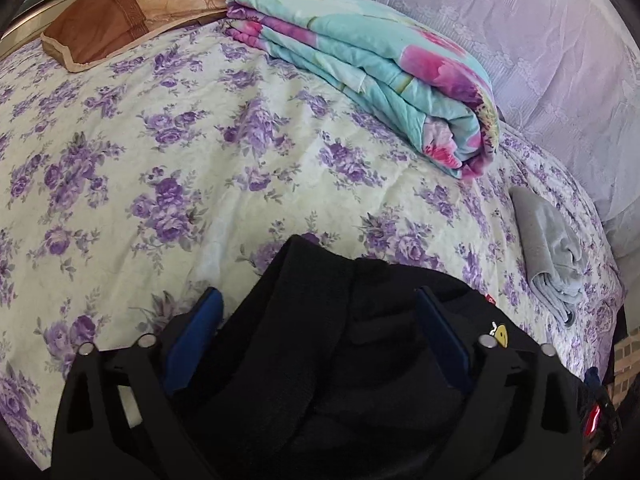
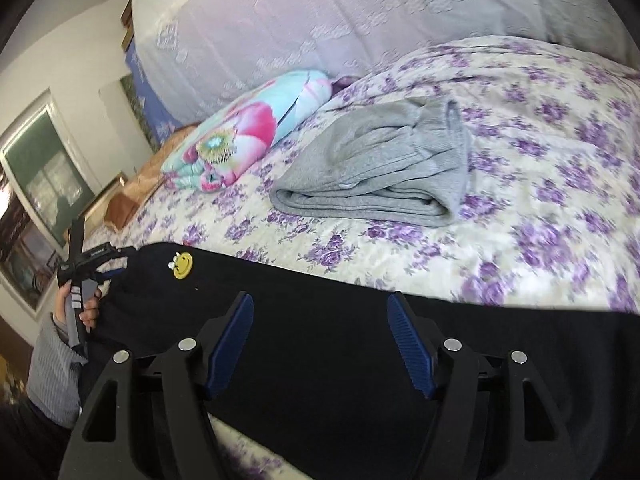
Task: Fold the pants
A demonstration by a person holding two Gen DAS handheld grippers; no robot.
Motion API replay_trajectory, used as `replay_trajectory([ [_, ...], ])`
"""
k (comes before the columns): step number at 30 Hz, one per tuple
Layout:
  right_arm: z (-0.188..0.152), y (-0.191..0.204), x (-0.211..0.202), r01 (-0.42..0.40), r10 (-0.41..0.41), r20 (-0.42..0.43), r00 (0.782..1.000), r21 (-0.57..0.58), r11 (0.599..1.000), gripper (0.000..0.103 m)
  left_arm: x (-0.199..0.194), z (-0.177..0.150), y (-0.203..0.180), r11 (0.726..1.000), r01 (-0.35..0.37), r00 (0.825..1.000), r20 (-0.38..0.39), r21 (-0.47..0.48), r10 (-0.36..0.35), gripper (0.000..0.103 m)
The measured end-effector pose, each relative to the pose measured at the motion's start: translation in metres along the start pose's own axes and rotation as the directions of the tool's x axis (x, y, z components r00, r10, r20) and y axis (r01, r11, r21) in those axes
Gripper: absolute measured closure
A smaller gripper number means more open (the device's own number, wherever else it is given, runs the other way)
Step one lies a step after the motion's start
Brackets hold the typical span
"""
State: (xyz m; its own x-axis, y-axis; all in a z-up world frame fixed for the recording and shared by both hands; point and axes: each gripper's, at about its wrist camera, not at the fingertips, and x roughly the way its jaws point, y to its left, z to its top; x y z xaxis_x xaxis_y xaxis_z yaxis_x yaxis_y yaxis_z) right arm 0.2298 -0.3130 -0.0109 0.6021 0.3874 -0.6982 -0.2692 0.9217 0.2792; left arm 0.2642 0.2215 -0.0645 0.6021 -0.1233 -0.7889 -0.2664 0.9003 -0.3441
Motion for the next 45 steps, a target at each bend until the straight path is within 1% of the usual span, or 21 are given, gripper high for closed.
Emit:
replay_trajectory([
  [1, 0.004, 0.0, 0.008, 0.001, -0.001, -0.017, 1.0, -0.025, 1.0, 0.033, 0.005, -0.001, -0.002, 1.0, -0.023, 1.0, -0.006, 0.017, 0.023, 0.035],
  [2, 0.009, 0.0, 0.016, -0.001, -0.001, -0.034, 0.999, -0.061, 0.998, 0.033, 0.009, -0.003, -0.003, 0.999, -0.04, 0.999, 0.002, 0.033, 0.04, 0.037],
  [3, 0.014, 0.0, 0.024, -0.006, 0.001, -0.053, 0.999, -0.097, 0.995, 0.033, 0.011, -0.003, -0.003, 0.998, -0.04, 0.999, 0.011, 0.043, 0.04, 0.037],
  [5, 0.022, -0.001, 0.039, -0.01, -0.008, -0.095, 0.995, -0.181, 0.983, 0.033, 0.01, -0.004, -0.003, 0.998, -0.032, 0.999, 0.027, 0.057, 0.03, 0.042],
  [7, 0.029, -0.002, 0.052, -0.011, -0.022, -0.127, 0.992, -0.254, 0.967, 0.033, 0.007, -0.004, -0.004, 0.997, -0.018, 0.999, 0.045, 0.075, 0.014, 0.053],
  [10, 0.033, -0.004, 0.068, -0.052, -0.009, -0.175, 0.984, -0.34, 0.939, 0.034, 0.004, -0.003, 0.0, 0.998, 0.011, 0.998, 0.058, 0.067, -0.015, 0.058],
  [11, 0.031, -0.002, 0.071, -0.072, 0.001, -0.189, 0.982, -0.368, 0.927, 0.035, 0.004, -0.002, 0.001, 0.998, 0.016, 0.998, 0.059, 0.065, -0.02, 0.059],
  [14, 0.023, 0.002, 0.081, -0.123, 0.016, -0.246, 0.969, -0.431, 0.894, 0.042, 0.003, -0.001, -0.001, 0.997, 0.022, 0.997, 0.071, 0.069, -0.027, 0.061],
  [16, 0.017, 0.001, 0.089, -0.134, 0.003, -0.273, 0.962, -0.464, 0.875, 0.049, 0.002, -0.002, -0.001, 0.997, 0.025, 0.997, 0.077, 0.07, -0.03, 0.062],
  [18, 0.012, -0.001, 0.096, -0.137, -0.01, -0.291, 0.957, -0.48, 0.867, 0.053, 0.001, -0.001, -0.001, 0.997, 0.03, 0.996, 0.082, 0.067, -0.035, 0.062],
  [20, 0.011, -0.003, 0.097, -0.158, 0.019, -0.29, 0.957, -0.462, 0.873, 0.062, 0.001, -0.001, 0.0, 0.997, 0.035, 0.996, 0.085, 0.062, -0.04, 0.062],
  [22, 0.011, -0.003, 0.094, -0.164, 0.033, -0.285, 0.958, -0.45, 0.878, 0.094, -0.002, -0.001, 0.0, 0.997, 0.04, 0.994, 0.096, 0.058, -0.046, 0.063],
  [24, 0.013, 0.0, 0.085, -0.16, 0.039, -0.273, 0.961, -0.434, 0.886, 0.098, -0.006, -0.001, 0.0, 0.997, 0.043, 0.992, 0.112, 0.061, -0.05, 0.064],
  [28, 0.011, 0.015, 0.056, -0.124, 0.037, -0.206, 0.978, -0.43, 0.894, 0.1, -0.018, -0.001, -0.006, 0.996, 0.046, 0.987, 0.147, 0.073, -0.057, 0.066],
  [33, -0.001, 0.043, 0.006, -0.097, 0.046, -0.122, 0.991, -0.453, 0.886, 0.1, -0.037, 0.002, 0.001, 0.993, 0.117, 0.981, 0.156, 0.026, -0.119, 0.066],
  [36, -0.016, 0.062, -0.023, -0.093, 0.056, -0.093, 0.994, -0.468, 0.879, 0.1, -0.052, -0.001, 0.004, 0.988, 0.154, 0.975, 0.162, 0.015, -0.154, 0.066],
  [39, -0.034, 0.081, -0.053, -0.086, 0.064, -0.061, 0.996, -0.488, 0.869, 0.1, -0.073, -0.008, 0.006, 0.984, 0.174, 0.968, 0.18, 0.031, -0.176, 0.066],
  [42, -0.055, 0.099, -0.082, -0.086, 0.08, -0.033, 0.996, -0.498, 0.863, 0.1, -0.095, -0.017, 0.013, 0.981, 0.19, 0.961, 0.195, 0.04, -0.194, 0.067],
  [45, -0.082, 0.116, -0.107, -0.095, 0.097, -0.024, 0.995, -0.517, 0.851, 0.1, -0.119, -0.03, 0.024, 0.977, 0.208, 0.953, 0.214, 0.047, -0.213, 0.067],
])
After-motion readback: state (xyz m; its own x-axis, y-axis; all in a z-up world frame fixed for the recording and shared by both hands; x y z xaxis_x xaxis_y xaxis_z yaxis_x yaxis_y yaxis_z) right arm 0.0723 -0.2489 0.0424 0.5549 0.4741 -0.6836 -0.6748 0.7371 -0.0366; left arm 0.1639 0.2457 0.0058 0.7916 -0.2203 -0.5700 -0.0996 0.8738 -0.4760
